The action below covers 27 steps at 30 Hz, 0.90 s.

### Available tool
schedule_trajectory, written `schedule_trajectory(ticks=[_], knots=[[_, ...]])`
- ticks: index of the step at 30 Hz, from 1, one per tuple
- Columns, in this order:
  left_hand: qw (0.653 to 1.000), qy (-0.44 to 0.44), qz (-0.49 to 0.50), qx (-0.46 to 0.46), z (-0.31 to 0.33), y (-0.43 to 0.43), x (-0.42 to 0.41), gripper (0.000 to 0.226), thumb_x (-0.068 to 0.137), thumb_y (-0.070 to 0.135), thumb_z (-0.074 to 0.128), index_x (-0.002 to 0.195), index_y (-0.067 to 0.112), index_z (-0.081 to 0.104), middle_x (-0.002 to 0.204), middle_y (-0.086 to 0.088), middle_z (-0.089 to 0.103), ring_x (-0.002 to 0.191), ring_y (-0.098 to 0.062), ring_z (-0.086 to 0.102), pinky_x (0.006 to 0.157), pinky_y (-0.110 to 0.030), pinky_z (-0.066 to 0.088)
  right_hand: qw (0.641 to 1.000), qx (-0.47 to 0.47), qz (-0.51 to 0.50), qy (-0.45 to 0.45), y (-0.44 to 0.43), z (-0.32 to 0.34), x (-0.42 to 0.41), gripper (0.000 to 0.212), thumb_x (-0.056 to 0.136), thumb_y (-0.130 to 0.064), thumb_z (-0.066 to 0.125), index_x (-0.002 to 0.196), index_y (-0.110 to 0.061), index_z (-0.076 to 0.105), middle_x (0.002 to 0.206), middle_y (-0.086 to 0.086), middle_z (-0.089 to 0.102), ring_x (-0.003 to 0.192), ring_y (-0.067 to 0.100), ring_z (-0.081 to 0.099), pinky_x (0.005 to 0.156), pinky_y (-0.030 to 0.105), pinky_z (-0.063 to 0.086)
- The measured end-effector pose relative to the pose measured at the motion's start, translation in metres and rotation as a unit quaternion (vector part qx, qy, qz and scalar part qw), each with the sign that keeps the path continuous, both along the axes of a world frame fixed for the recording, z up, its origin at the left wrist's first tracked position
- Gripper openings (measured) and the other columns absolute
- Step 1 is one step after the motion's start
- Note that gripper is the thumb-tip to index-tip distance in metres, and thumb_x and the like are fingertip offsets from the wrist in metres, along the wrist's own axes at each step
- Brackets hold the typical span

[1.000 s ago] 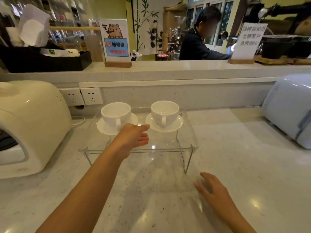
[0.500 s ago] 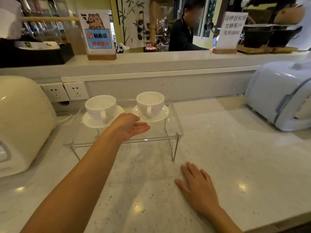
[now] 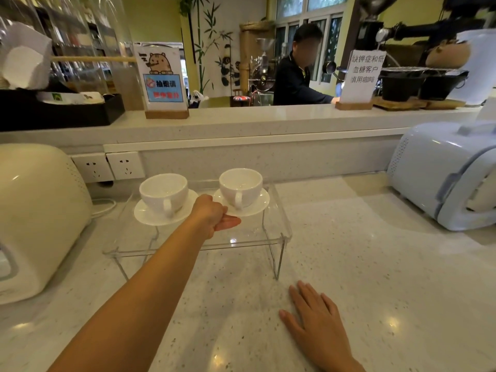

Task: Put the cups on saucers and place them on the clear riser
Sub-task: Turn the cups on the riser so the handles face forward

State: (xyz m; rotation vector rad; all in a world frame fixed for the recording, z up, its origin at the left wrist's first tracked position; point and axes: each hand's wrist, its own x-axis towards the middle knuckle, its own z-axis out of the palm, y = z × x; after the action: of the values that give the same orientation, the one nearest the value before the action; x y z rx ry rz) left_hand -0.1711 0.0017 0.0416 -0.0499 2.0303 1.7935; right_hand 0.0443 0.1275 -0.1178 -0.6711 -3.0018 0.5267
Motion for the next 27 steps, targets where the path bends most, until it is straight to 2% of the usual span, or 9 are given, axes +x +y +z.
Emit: schedule_trajectory(ticks=[4,8,14,18,23,27], knots=[[1.0,-0.002,0.001,-0.007,-0.001,0.0,0.0,0.052,0.092,-0.006,0.043,0.139,0.008,0.029,0.121,-0.024,0.059,0.047,-0.021,0.068,0.043,-0.03,0.059,1.0,0.0,-0.004,-0.007,-0.001,0.001,-0.001,0.069,0.087,-0.066,0.016,0.147,-0.033,0.009,0.159,-0.012,0.004,0.145,0.005,0.001,0.117,0.032,-0.002],[1.0,-0.006,-0.004,0.009,-0.001,0.002,0.007,0.05,0.091,-0.005,0.044,0.136,0.012,0.03,0.126,-0.024,0.055,0.057,-0.025,0.068,0.045,-0.031,0.059,1.0,0.006,-0.005,-0.011,-0.001,0.003,-0.001,0.069,0.087,-0.066,0.016,0.147,-0.033,0.008,0.159,-0.012,0.004,0.145,0.005,0.001,0.117,0.032,-0.001],[1.0,-0.024,-0.004,0.012,0.002,0.002,0.013,0.051,0.091,-0.005,0.046,0.136,0.014,0.031,0.103,-0.016,0.056,0.048,-0.021,0.067,0.042,-0.03,0.058,1.0,0.017,-0.006,-0.002,-0.001,0.002,-0.002,0.067,0.088,-0.065,0.018,0.147,-0.035,0.012,0.159,-0.013,0.007,0.145,0.004,0.004,0.117,0.031,0.001],[1.0,-0.021,-0.015,0.011,0.003,0.002,0.017,0.05,0.091,-0.006,0.044,0.135,0.013,0.03,0.102,-0.018,0.059,0.054,-0.023,0.066,0.041,-0.029,0.057,1.0,0.027,-0.008,0.009,-0.001,0.0,-0.002,0.066,0.088,-0.065,0.02,0.146,-0.035,0.014,0.158,-0.013,0.009,0.145,0.004,0.005,0.117,0.031,0.002],[0.997,0.035,-0.031,-0.056,0.008,-0.004,0.013,0.039,0.091,-0.004,0.042,0.129,0.005,0.038,0.079,-0.017,0.061,0.057,-0.022,0.062,0.034,-0.024,0.052,1.0,0.022,-0.007,0.012,-0.001,-0.001,-0.001,0.067,0.088,-0.065,0.019,0.146,-0.035,0.014,0.158,-0.013,0.009,0.144,0.004,0.005,0.117,0.031,0.002],[0.998,0.026,-0.028,-0.047,0.008,-0.007,0.012,0.045,0.091,-0.006,0.046,0.134,0.003,0.036,0.077,-0.015,0.061,0.059,-0.022,0.065,0.038,-0.024,0.055,1.0,0.024,-0.007,0.011,-0.001,-0.001,-0.002,0.067,0.088,-0.066,0.018,0.147,-0.034,0.014,0.158,-0.013,0.009,0.145,0.005,0.005,0.117,0.031,0.002]])
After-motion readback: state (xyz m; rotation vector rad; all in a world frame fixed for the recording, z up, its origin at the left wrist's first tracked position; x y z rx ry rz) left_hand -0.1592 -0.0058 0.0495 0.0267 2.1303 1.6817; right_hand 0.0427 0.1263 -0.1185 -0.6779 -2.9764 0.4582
